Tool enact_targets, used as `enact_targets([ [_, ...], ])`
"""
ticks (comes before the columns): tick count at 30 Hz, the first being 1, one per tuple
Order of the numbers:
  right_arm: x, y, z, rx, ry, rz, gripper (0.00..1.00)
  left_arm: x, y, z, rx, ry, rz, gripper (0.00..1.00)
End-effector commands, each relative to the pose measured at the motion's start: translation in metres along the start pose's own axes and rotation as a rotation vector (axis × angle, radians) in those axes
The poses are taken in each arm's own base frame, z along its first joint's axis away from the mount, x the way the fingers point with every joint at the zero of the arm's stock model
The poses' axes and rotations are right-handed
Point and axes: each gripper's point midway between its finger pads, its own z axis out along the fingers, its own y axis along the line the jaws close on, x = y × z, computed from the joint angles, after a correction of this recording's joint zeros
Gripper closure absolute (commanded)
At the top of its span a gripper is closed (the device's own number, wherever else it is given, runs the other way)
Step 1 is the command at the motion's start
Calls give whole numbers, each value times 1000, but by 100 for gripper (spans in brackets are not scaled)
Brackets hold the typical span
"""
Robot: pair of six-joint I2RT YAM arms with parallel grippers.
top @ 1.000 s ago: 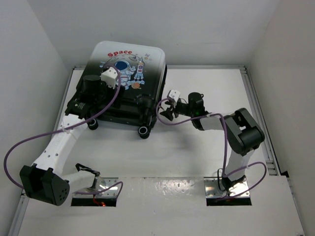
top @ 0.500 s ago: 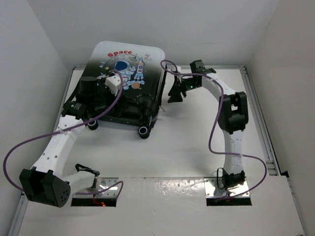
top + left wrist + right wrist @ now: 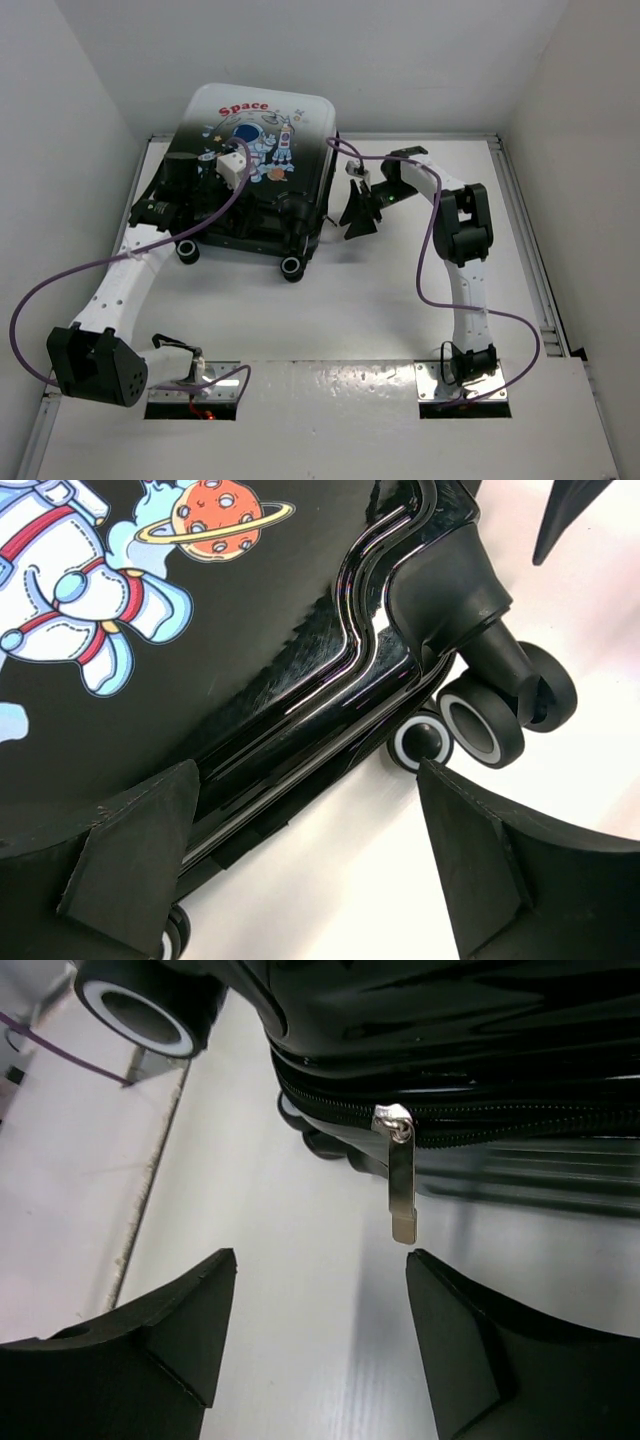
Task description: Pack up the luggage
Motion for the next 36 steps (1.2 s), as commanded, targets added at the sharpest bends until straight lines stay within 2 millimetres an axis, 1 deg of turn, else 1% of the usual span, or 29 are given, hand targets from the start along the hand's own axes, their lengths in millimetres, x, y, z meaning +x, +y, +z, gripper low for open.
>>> enact_targets([
  [1,-25,4,3,-16,-97,24,31,-12,4,1,9,-26,-6,4],
  [2,-23,4,4,-15,-100,41,31,-12,5,1,1,-23,-7,4],
  [3,-25,-11,5,9,-106,1,30,-16,6,0,-2,-32,-1,4],
  [4,-27,-12,5,15,-111,39,30,-18,7,0,-5,-39,4,4],
  [5,-20,-13,6,16,-114,72,30,-15,10,2,-15,-27,-1,4],
  [6,-26,-27,7,47,-114,11,30,-15,10,2,-15,-27,-1,4],
  [7,-22,-27,8,51,-114,50,30,-15,10,2,-15,-27,-1,4],
  [9,-28,-41,7,92,-118,-8,30,-15,11,2,-24,-24,-1,4],
  [10,-26,-41,10,91,-118,27,28,-16,12,3,-27,-31,3,4],
  [12,-30,-49,9,104,-131,-2,28,-17,10,4,-27,-29,-2,4],
  [15,-36,-53,10,96,-148,-1,28,-17,10,4,-27,-29,-2,4],
  [17,-44,-49,11,81,-163,-15,28,-17,10,4,-27,-29,-2,4],
  [18,-46,-47,16,68,-166,-16,28,-17,10,4,-27,-29,-2,4],
  [19,-52,-42,16,50,-177,-26,28,-17,10,4,-27,-29,-2,4],
  [20,-52,-42,17,47,-180,-23,28,-17,10,4,-27,-29,-2,4],
  [21,-56,-37,21,30,-183,-35,28,-16,12,3,-36,-26,-2,4],
  [22,-57,-37,21,29,-184,-42,28,-16,12,3,-36,-26,-2,4],
  [24,-53,-32,27,13,-180,-26,28,-14,13,6,-33,-18,-6,4],
  [26,-54,-27,28,-5,-188,-23,28,-13,14,6,-42,-15,-6,4],
  [27,-53,-25,28,-8,-188,-16,30,-13,14,6,-42,-15,-6,4],
  [28,-56,-19,30,-22,-191,-19,30,-13,14,6,-42,-15,-6,4],
  [30,-55,-15,33,-32,-189,-18,33,-13,14,6,-42,-15,-6,4],
  [31,-54,-11,36,-41,-187,-15,38,-13,14,6,-42,-15,-6,4],
  [33,-56,-8,39,-48,-185,-21,43,-13,14,6,-42,-15,-6,4],
  [34,-55,-8,39,-46,-183,-16,49,-13,16,6,-50,-12,-7,4],
  [36,-54,-9,42,-38,-170,-10,56,-15,15,3,-54,-21,-1,4],
])
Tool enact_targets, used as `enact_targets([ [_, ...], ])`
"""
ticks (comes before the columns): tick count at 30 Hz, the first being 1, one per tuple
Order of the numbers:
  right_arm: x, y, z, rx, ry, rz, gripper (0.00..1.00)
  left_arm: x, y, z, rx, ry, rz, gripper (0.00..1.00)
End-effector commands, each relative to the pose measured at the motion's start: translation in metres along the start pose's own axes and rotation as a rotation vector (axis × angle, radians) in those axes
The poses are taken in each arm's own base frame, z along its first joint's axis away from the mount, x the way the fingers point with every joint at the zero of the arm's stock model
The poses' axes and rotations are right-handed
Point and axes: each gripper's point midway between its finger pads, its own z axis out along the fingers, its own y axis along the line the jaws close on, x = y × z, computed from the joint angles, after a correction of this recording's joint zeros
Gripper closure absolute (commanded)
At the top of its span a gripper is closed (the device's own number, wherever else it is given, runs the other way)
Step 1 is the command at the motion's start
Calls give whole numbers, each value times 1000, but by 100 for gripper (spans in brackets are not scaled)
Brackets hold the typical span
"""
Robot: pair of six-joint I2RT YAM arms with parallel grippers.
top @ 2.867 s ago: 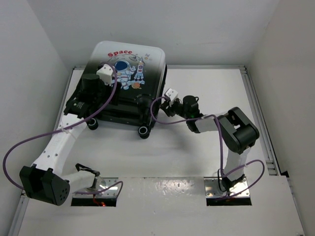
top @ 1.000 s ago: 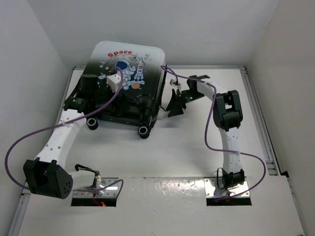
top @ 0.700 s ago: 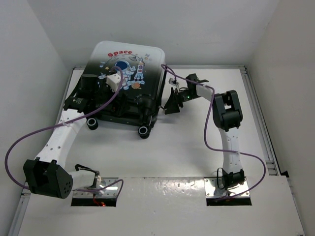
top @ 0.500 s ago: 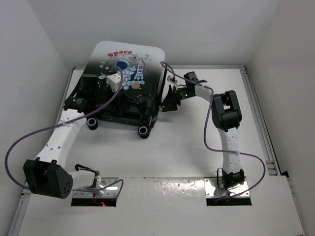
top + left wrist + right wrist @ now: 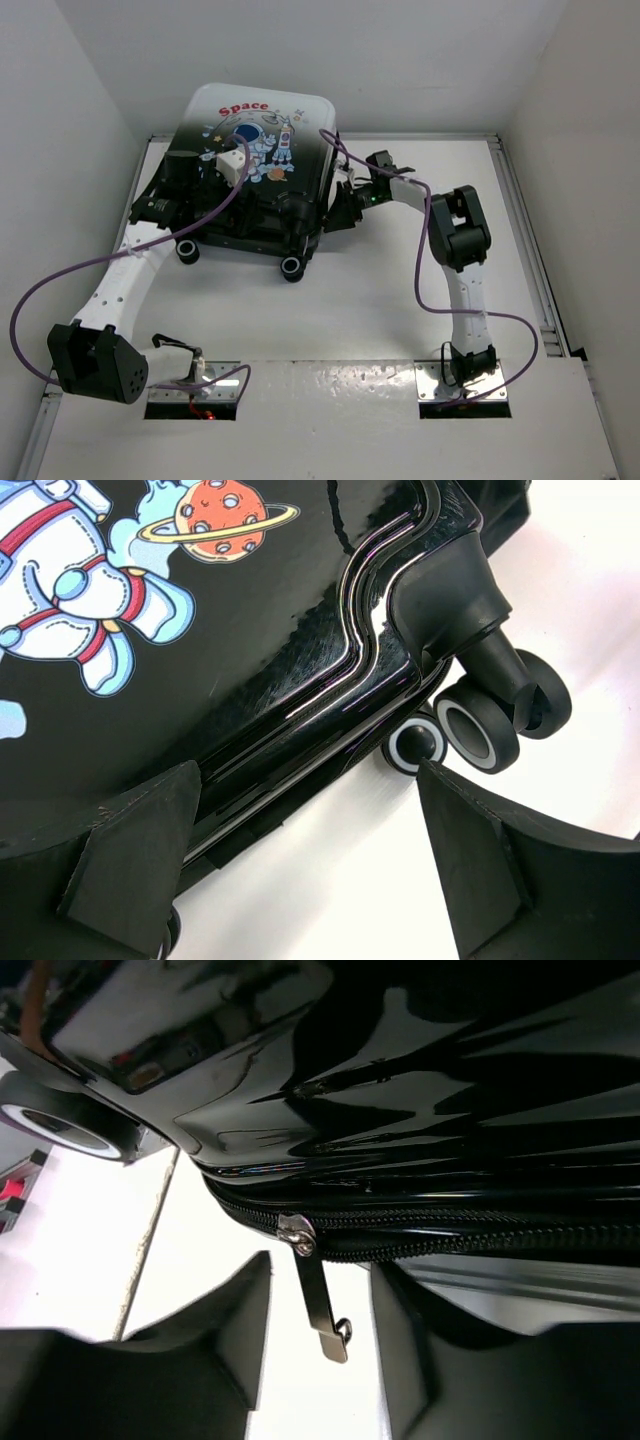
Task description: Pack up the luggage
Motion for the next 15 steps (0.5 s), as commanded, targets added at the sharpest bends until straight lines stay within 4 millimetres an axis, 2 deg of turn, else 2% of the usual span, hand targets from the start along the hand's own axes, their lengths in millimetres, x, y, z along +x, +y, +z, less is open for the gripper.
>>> enact_targets([
  [1,-33,24,6,-47,-26,-118,59,-11,12,3,-44,-27,29,4],
  [2,-33,23,6,-41,-23,-92,72,-11,10,3,-34,-30,29,4],
  [4,-36,21,6,-32,-26,-85,87,-14,5,-3,-26,-48,38,4],
  [5,-35,18,3,-9,-24,-90,97,-14,-4,0,6,-45,43,4],
  [7,-34,22,2,12,-21,-82,100,-14,-25,-5,45,-47,65,5],
  [8,-38,18,3,43,-29,-136,100,-10,-31,-7,44,-36,53,5],
  [9,-46,23,1,62,-38,-164,100,-6,-37,-8,48,-24,47,5],
  [10,-37,26,3,72,-37,-125,100,-2,-48,-6,59,-13,32,5],
  [11,-39,21,7,104,-46,-188,100,1,-49,-11,34,-5,27,5],
  [12,-48,30,8,108,-49,-222,100,5,-49,-14,22,3,13,5],
  [14,-50,36,22,99,-33,-247,100,10,-45,-18,-29,9,-36,5],
  [15,-50,40,30,93,-25,-255,100,6,-44,-24,-50,-8,-45,5],
])
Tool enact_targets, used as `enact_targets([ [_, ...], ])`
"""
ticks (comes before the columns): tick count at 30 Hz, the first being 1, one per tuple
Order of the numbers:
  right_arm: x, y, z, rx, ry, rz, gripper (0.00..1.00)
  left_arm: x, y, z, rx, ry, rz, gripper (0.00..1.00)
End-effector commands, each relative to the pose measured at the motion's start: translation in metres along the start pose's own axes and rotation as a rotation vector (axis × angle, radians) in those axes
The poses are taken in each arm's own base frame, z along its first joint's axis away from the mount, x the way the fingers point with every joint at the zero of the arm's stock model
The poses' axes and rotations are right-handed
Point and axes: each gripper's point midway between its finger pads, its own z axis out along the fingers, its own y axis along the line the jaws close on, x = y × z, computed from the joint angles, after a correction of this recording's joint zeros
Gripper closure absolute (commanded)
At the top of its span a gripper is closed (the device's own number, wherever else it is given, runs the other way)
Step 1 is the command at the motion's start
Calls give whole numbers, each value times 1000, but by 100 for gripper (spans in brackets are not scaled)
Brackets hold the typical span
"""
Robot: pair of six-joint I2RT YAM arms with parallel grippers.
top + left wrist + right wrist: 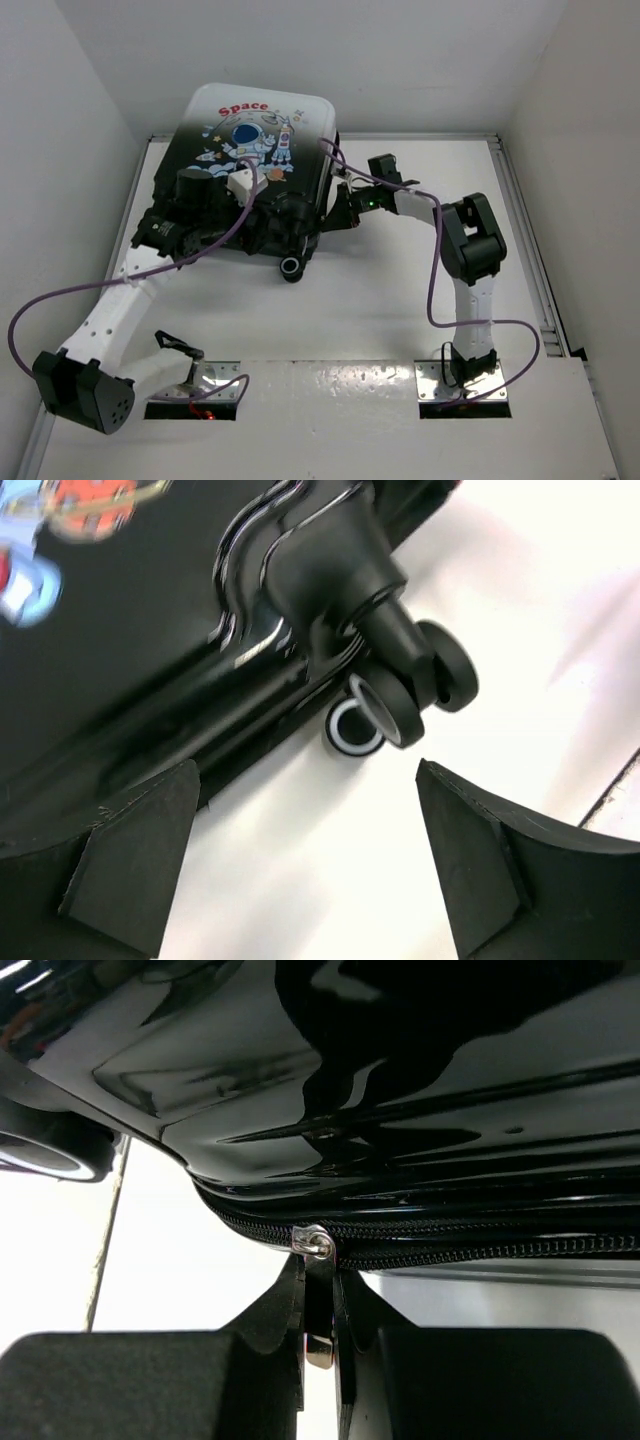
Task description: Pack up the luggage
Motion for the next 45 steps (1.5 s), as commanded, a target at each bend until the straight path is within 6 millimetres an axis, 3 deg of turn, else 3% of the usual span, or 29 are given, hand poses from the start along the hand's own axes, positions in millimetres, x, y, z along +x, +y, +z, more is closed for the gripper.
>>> enact_targets([
  [1,-51,32,22,-52,-51,-193,100,-1,12,-20,-117,-25,-89,4],
  [5,-66,47,56,-79,-78,-276,100,9,31,-37,-201,-16,-182,1],
  [8,-76,71,98,-138,-81,-276,100,18,27,-46,-205,21,-196,1],
  [9,-88,77,106,-148,-97,-301,100,19,26,-48,-203,28,-200,1],
  [13,-88,83,142,-134,-104,-309,100,40,23,-56,-197,149,-172,1],
  [14,-91,85,145,-134,-111,-310,100,54,22,-58,-197,215,-158,1],
  [15,-89,85,148,-130,-111,-309,100,54,22,-58,-193,226,-163,1],
  [19,-85,85,155,-107,-111,-298,100,81,56,-67,-331,364,-98,1],
  [22,-82,78,150,-66,-111,-306,100,93,69,-70,-327,423,-42,1],
  [26,-82,70,143,-12,-115,-290,100,112,68,-65,-261,500,-19,1],
  [30,-89,62,137,60,-151,-314,100,118,77,-59,-288,499,-19,9],
  [34,-90,34,123,191,-170,-294,100,105,79,-46,-295,441,18,37],
  [35,-87,30,119,215,-165,-293,100,108,79,-45,-297,441,9,53],
  [37,-93,10,102,302,-180,-304,100,112,82,-42,-304,454,8,70],
  [38,-92,6,97,327,-176,-311,100,115,83,-41,-307,467,5,83],
  [39,-94,-9,83,395,-181,-313,100,121,90,-42,-329,486,4,88],
  [41,-94,-17,71,439,-181,-320,100,126,99,-44,-360,498,-6,96],
  [42,-93,-32,54,512,-183,-315,100,133,104,-49,-389,528,-1,100],
  [45,-96,-51,27,614,-187,-340,100,145,122,-54,-439,560,5,100],
])
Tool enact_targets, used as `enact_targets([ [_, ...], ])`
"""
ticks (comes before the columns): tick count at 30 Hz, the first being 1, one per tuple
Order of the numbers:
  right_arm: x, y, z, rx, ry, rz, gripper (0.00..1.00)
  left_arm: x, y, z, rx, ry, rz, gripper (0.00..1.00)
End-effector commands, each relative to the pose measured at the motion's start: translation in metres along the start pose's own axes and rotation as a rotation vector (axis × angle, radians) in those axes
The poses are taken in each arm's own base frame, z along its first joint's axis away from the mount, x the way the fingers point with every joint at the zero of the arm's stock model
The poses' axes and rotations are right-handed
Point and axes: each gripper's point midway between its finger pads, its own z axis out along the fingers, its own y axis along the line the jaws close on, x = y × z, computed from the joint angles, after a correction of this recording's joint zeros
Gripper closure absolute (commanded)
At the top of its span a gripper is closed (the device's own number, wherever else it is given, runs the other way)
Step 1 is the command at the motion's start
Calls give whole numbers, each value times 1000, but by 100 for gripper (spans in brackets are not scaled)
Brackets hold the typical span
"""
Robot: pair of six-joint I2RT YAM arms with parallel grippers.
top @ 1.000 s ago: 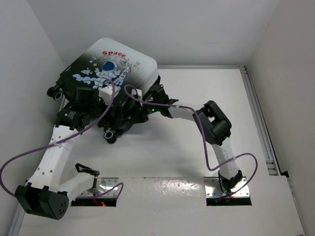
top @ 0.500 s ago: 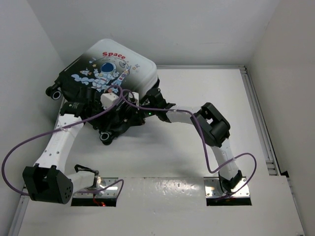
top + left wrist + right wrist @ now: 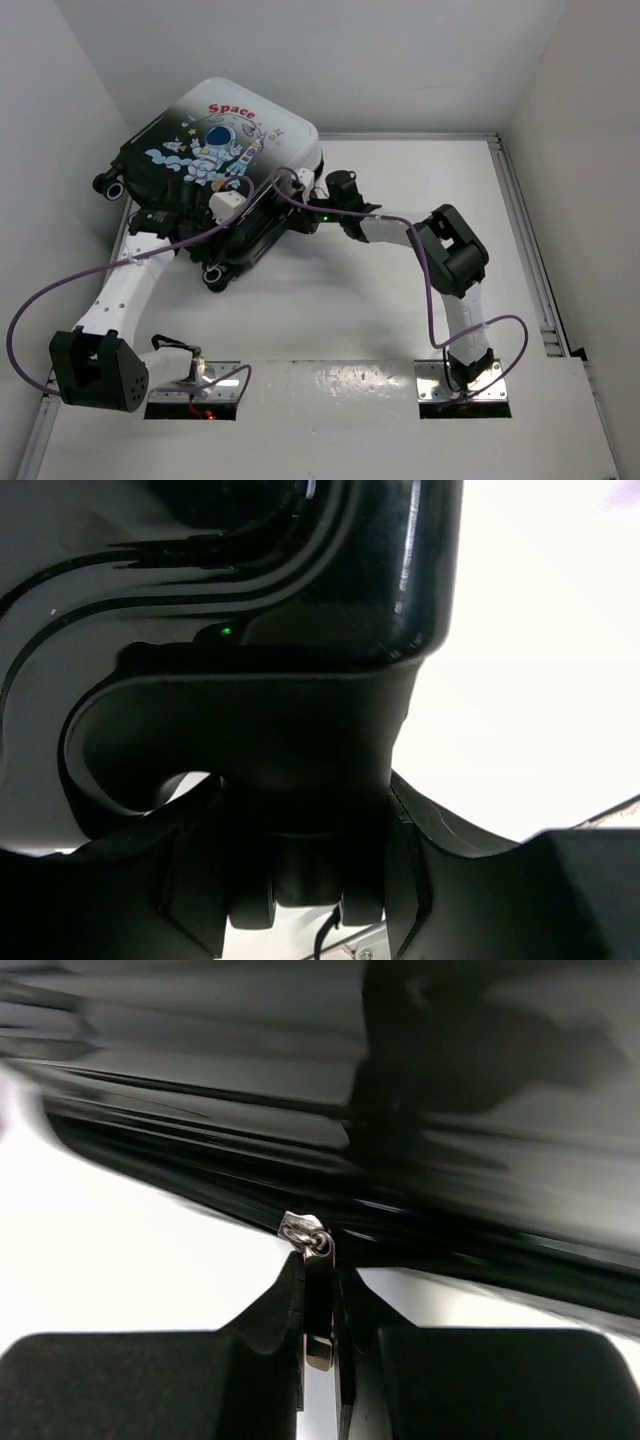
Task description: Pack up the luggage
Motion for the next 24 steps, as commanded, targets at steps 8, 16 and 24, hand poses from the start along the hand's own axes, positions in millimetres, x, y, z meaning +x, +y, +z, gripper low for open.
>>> enact_targets([
  [8,-45,-182,-98,598,-102,-208,100,32,75,10,-238,81,59,100],
  [16,-44,-247,-122,644,-146,-182,100,34,96,7,-270,69,175,100],
  [24,-15,-156,-129,367,-127,-178,100,20,93,4,-214,-44,263,100],
])
